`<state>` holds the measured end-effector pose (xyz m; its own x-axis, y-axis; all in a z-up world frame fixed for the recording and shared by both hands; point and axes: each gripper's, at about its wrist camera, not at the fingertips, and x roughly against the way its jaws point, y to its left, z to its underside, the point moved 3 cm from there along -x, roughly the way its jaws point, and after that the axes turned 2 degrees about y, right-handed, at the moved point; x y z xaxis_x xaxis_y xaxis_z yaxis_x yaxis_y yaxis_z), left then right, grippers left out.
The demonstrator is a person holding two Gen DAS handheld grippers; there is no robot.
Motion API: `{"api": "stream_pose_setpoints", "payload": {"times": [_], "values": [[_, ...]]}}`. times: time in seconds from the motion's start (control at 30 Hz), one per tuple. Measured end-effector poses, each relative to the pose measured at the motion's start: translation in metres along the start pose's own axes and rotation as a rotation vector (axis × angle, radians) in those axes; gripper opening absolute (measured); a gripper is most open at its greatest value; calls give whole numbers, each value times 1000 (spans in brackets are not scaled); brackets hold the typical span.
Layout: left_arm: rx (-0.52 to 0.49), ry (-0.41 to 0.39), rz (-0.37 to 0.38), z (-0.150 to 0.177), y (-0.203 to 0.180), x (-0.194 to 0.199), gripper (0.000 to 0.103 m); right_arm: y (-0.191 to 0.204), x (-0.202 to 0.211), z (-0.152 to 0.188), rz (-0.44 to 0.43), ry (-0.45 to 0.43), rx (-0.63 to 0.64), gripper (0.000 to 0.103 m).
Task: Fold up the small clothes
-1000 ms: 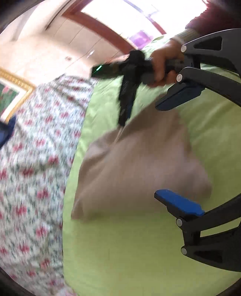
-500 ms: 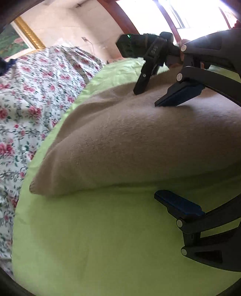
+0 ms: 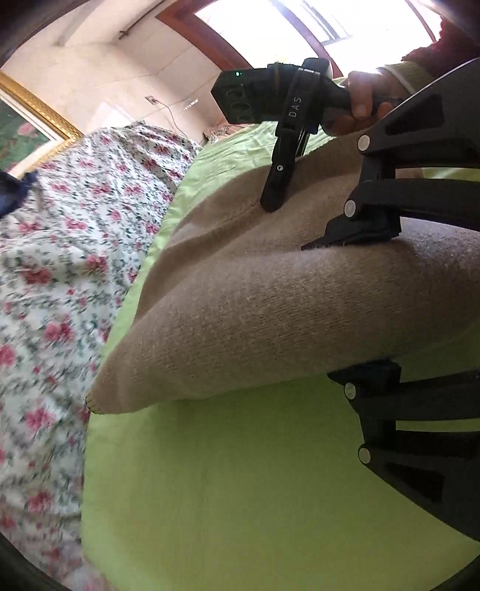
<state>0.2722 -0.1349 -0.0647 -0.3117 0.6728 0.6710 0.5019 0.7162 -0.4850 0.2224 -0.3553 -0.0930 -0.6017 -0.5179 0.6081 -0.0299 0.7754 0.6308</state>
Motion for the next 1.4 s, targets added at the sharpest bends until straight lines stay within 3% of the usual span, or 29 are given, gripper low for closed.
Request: {"api": "stream_pose_setpoints", "payload": {"times": [0.23, 0.33, 0.4, 0.5, 0.63, 0.73, 0.8, 0.87, 0.93, 1.03, 1.1, 1.23, 1.4], "values": [[43, -8, -63, 48, 55, 85, 46, 64, -45, 43, -126, 67, 37, 30], [75, 15, -100, 71, 77, 90, 49, 80, -72, 61, -146, 119, 42, 30], [99, 51, -136, 88, 92, 86, 58, 83, -85, 72, -100, 138, 55, 31], [128, 20, -149, 96, 101, 98, 74, 81, -86, 73, -74, 147, 43, 39], [157, -96, -230, 86, 105, 130, 76, 91, -69, 62, 41, 116, 102, 49], [168, -187, -299, 77, 110, 155, 72, 96, -57, 41, 57, 39, 110, 50], [161, -201, -309, 73, 109, 156, 51, 97, -61, 25, 65, 17, 105, 50], [148, -173, -298, 72, 106, 146, 38, 96, -77, 14, 83, 38, 103, 46], [120, -128, -322, 71, 100, 128, 24, 95, -95, 8, 96, 92, 97, 11], [57, -129, -405, 73, 85, 115, 23, 103, -86, -4, 90, 22, 116, 9], [37, -114, -443, 75, 80, 104, 23, 100, -84, -9, 145, -2, 120, 8], [-55, -96, -549, 76, 68, 95, 23, 79, -108, -2, 179, 70, 82, 9], [-20, -109, -436, 87, 65, 126, 23, 85, -68, 12, 149, 15, 56, 13]]}}
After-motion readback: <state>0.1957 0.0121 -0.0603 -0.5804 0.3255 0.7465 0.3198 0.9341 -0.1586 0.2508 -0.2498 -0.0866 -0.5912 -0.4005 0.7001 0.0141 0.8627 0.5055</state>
